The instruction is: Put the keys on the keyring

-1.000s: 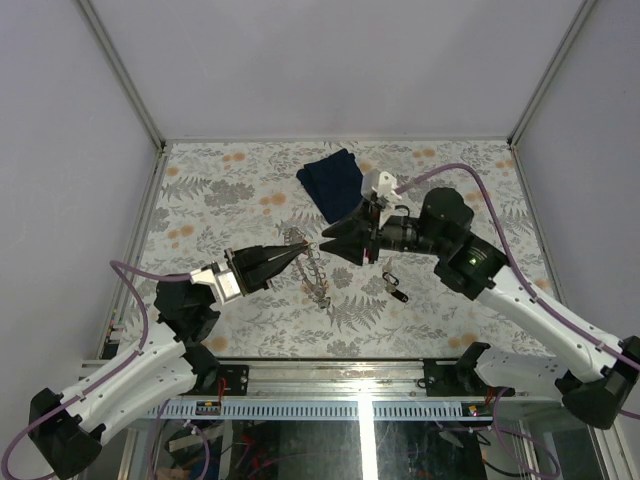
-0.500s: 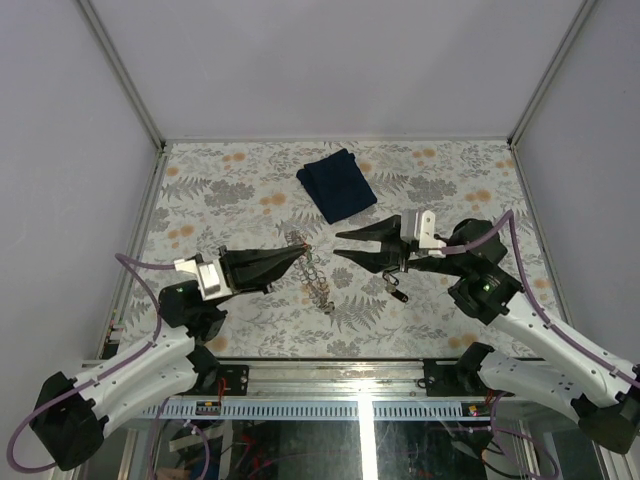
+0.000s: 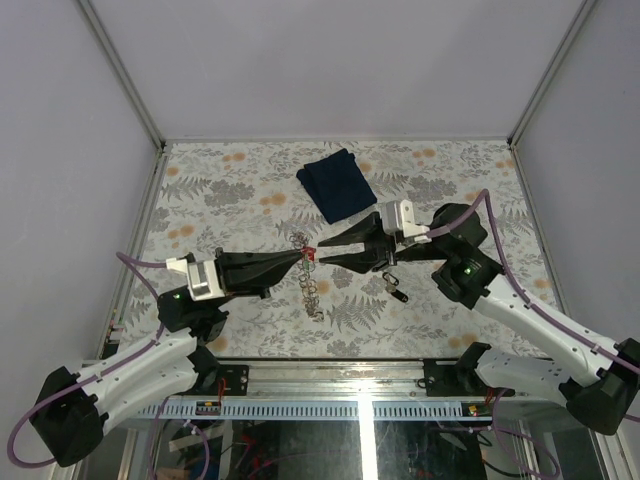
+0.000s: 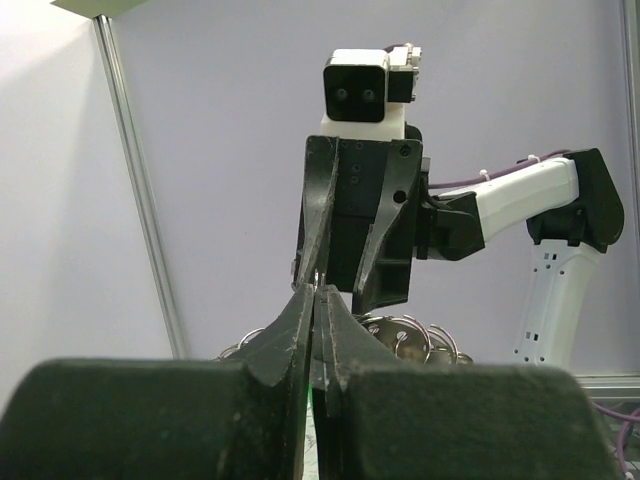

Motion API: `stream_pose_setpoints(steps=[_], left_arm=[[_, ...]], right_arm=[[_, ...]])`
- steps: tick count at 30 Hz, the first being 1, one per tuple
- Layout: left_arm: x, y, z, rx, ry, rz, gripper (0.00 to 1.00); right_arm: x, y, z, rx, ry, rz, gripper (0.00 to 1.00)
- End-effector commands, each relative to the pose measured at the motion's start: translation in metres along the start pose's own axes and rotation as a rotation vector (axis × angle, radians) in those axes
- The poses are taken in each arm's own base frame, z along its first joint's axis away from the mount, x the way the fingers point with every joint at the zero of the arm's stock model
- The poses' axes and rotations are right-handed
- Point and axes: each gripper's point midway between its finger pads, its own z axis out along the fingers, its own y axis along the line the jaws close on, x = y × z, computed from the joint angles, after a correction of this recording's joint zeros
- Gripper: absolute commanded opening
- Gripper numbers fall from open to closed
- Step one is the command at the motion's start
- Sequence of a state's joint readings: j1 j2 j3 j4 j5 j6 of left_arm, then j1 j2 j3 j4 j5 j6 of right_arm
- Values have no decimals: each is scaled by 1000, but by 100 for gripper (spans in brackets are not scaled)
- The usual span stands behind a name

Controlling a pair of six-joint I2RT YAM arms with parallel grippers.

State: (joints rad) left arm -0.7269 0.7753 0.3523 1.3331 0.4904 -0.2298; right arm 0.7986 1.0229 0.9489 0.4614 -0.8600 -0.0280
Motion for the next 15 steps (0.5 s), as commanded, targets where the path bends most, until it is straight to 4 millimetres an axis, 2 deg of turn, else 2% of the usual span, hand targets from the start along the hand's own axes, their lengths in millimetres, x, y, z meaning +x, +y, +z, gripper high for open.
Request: stream_pose_setpoints(steps=[1, 8, 15], left_arm=[[-25, -7, 3, 27, -94, 32, 0], [-20, -8, 4, 33, -81, 22, 0], [-17, -9, 7, 45, -74, 19, 0]], right_arm=[[-35, 4, 8, -64, -94, -51, 36], [-39, 2, 12, -70, -129, -34, 38], [-32, 1, 15, -80, -125, -5, 34]])
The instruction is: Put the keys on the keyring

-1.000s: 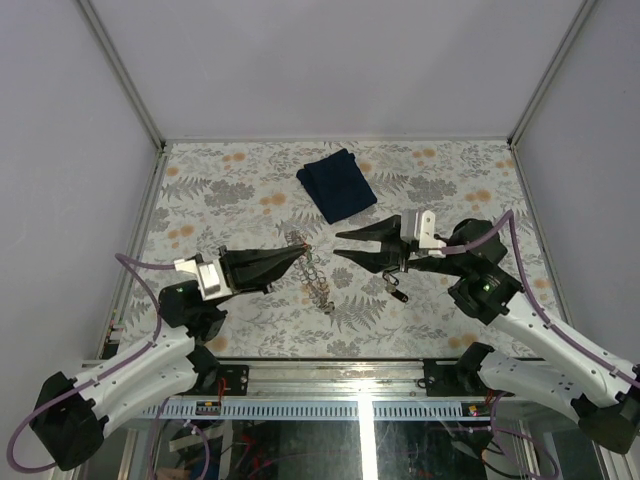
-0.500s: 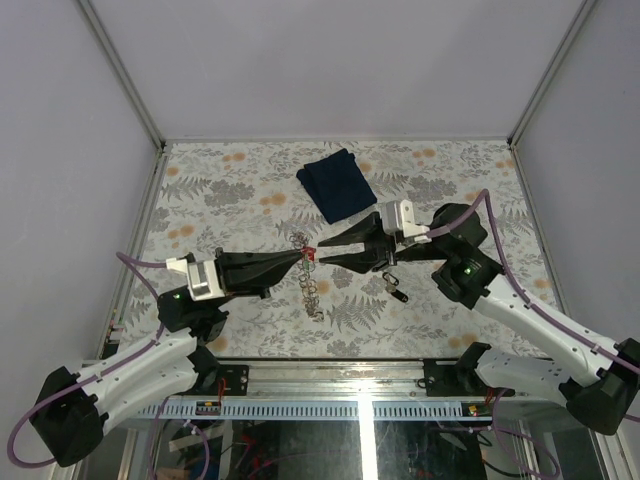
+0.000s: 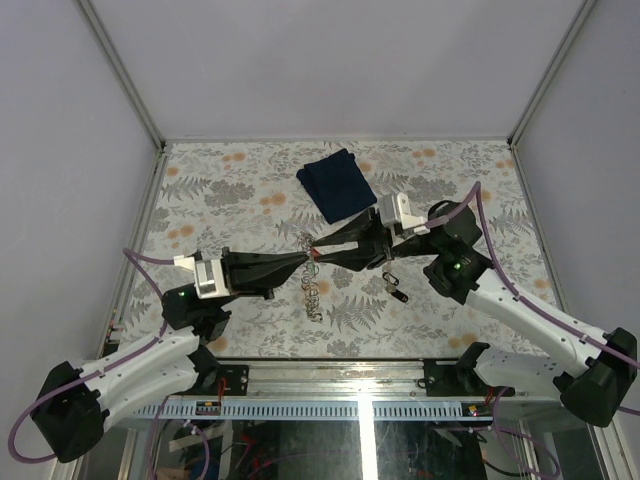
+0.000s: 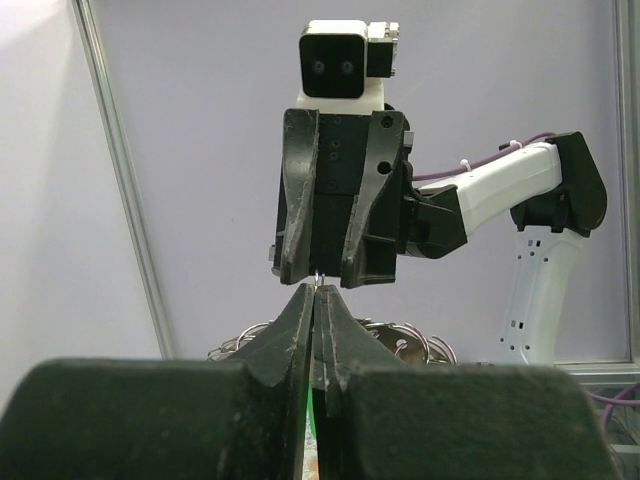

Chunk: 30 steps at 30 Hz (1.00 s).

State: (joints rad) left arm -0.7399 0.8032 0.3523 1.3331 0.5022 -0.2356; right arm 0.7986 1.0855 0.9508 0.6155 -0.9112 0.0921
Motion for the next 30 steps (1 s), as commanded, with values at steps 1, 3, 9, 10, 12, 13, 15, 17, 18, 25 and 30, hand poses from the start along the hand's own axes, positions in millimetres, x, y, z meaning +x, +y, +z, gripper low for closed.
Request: stream_pose_setpoints(steps=[1, 3, 9, 10, 12, 13, 15, 17, 18, 25, 30], left_arm=[[-28, -7, 6, 33, -99, 49, 0], [-29, -7, 6, 34, -102, 51, 0], [-29, -7, 7, 36, -102, 54, 0], [-28, -7, 7, 36, -102, 54, 0], [-28, -8, 7, 37, -101, 53, 0], [-28, -7, 7, 36, -101, 56, 0], [-29, -7, 8, 36, -103, 61, 0], [-30, -7, 9, 38, -105, 65, 0], [-30, -7, 9, 37, -106, 68, 0], [-30, -7, 10, 42, -106, 70, 0], [-31, -7, 11, 42, -110, 71, 0]], right_arm=[[-24, 1, 7, -35, -61, -49, 34], [-19, 1, 7, -40, -53, -40, 33], [-9, 0, 7, -41, -39, -27, 32], [-8, 0, 7, -40, -38, -27, 31], [-8, 0, 7, -40, -38, -28, 28], [-7, 0, 7, -41, -36, -27, 27], [-5, 1, 7, -42, -33, -24, 26], [-3, 1, 6, -41, -28, -22, 26], [-2, 1, 6, -43, -25, -18, 27], [3, 2, 5, -40, -15, -14, 31], [8, 2, 4, -39, -1, -11, 30]])
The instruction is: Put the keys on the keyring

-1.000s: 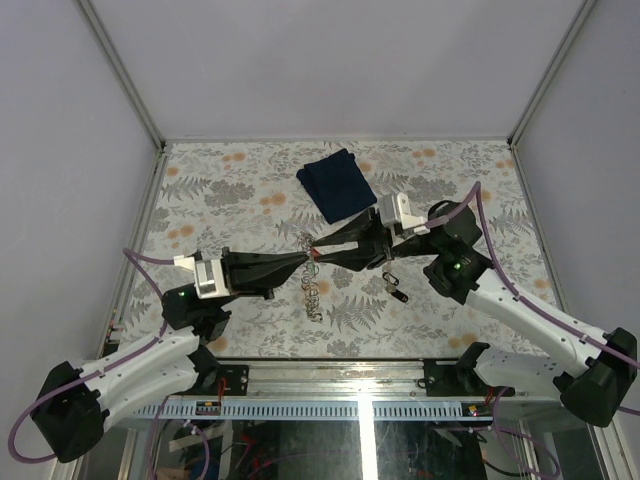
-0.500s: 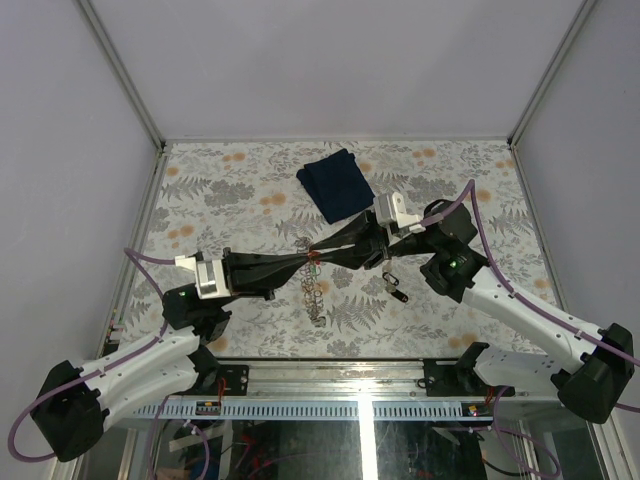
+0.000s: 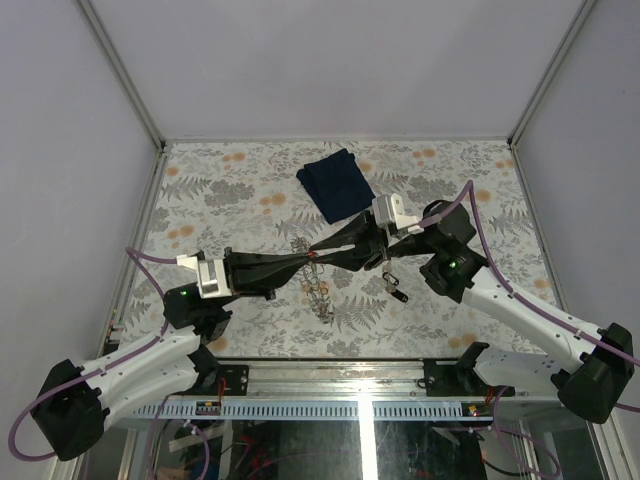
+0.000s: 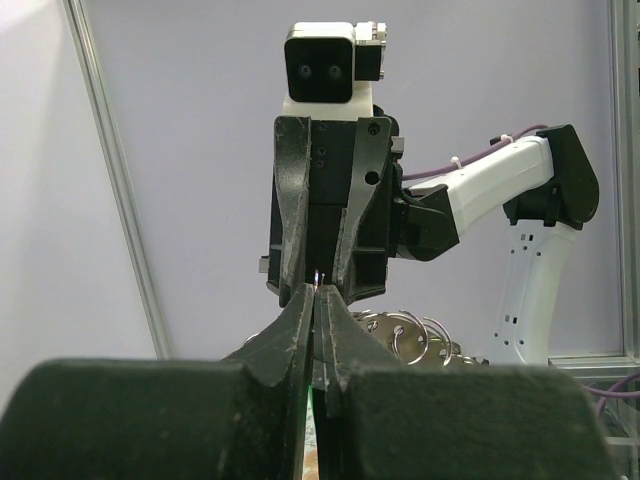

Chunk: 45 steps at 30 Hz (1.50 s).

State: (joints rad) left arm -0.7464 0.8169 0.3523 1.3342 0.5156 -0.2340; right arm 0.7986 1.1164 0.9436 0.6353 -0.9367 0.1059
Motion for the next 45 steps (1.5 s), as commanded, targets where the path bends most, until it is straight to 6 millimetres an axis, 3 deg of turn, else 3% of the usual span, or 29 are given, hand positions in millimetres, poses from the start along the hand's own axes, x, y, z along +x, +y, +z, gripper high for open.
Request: stream_pose_setpoints(steps=[1, 16, 28, 30, 34, 37, 41, 45], left_arm=[[-37, -5, 10, 29, -123, 83, 0], [-38, -5, 12, 36, -125, 83, 0], [-37, -6, 12, 40, -123, 79, 0], [-37, -6, 12, 39, -123, 79, 0], [-35, -6, 12, 40, -119, 78, 0], [-33, -6, 12, 43, -111, 76, 0], [-29, -4, 11, 29, -80, 72, 22], [-25, 2, 9, -12, -22, 82, 33]], right_arm=[[-2, 2, 1, -15, -9, -39, 30], [4, 4, -3, -1, 10, -34, 22], [-5, 4, -3, 3, -9, -45, 18], [-5, 4, -3, 0, -11, -44, 15], [-6, 5, -2, -4, -12, -43, 0], [-8, 3, -3, 10, -11, -48, 0], [-2, -3, -8, 52, 65, -65, 0], [24, -5, -26, 99, 242, -68, 0]])
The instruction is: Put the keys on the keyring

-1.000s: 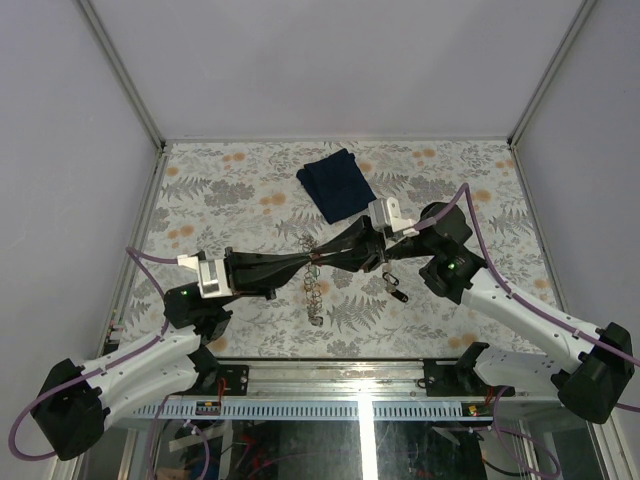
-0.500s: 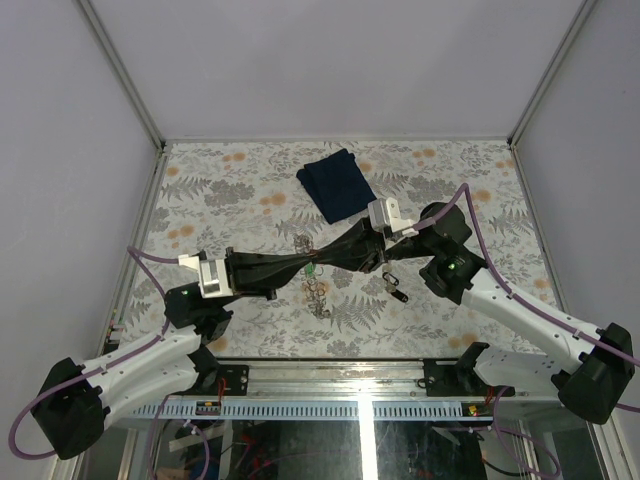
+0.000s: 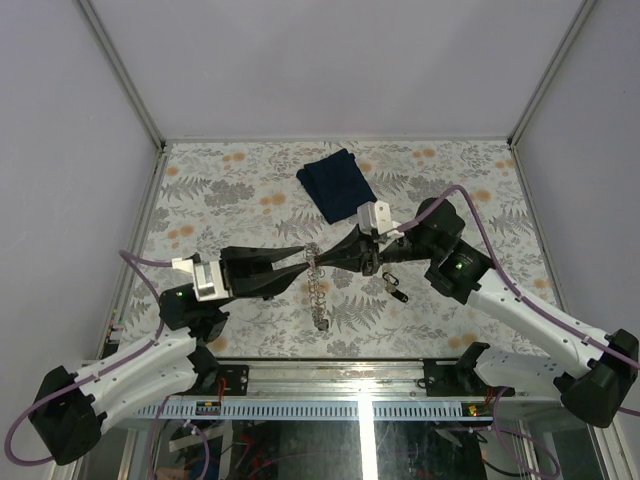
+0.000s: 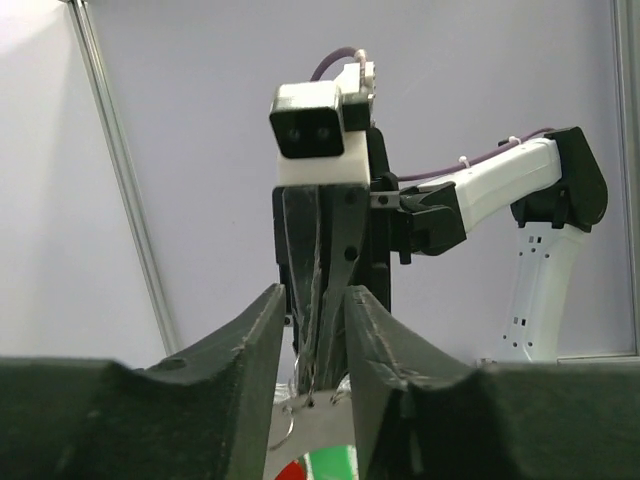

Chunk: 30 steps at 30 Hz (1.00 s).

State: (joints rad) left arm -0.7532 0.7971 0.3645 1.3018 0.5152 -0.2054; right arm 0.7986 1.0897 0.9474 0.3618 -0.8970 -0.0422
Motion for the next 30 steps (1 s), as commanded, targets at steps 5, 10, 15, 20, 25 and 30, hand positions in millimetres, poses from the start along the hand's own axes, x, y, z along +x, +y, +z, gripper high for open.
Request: stream_pose_setpoints(steps=[5, 10, 15, 20, 25, 30], left_arm=[[-6, 19, 3, -109, 92, 28, 33], [15, 25, -3, -151, 211, -15, 33], [30, 27, -11, -187, 279, -54, 33], [42, 32, -26, -244, 328, -59, 33], [56, 31, -37, -248, 385, -48, 33], [74, 18, -36, -131, 474, -44, 32]], right_arm=[[26, -15, -36, 141, 317, -86, 0], [54, -20, -55, 190, 533, 30, 0], [79, -19, -69, 208, 777, 254, 0], [108, -17, -87, 260, 960, 387, 0], [120, -13, -95, 268, 1094, 501, 0], [107, -10, -82, 236, 1012, 486, 0]])
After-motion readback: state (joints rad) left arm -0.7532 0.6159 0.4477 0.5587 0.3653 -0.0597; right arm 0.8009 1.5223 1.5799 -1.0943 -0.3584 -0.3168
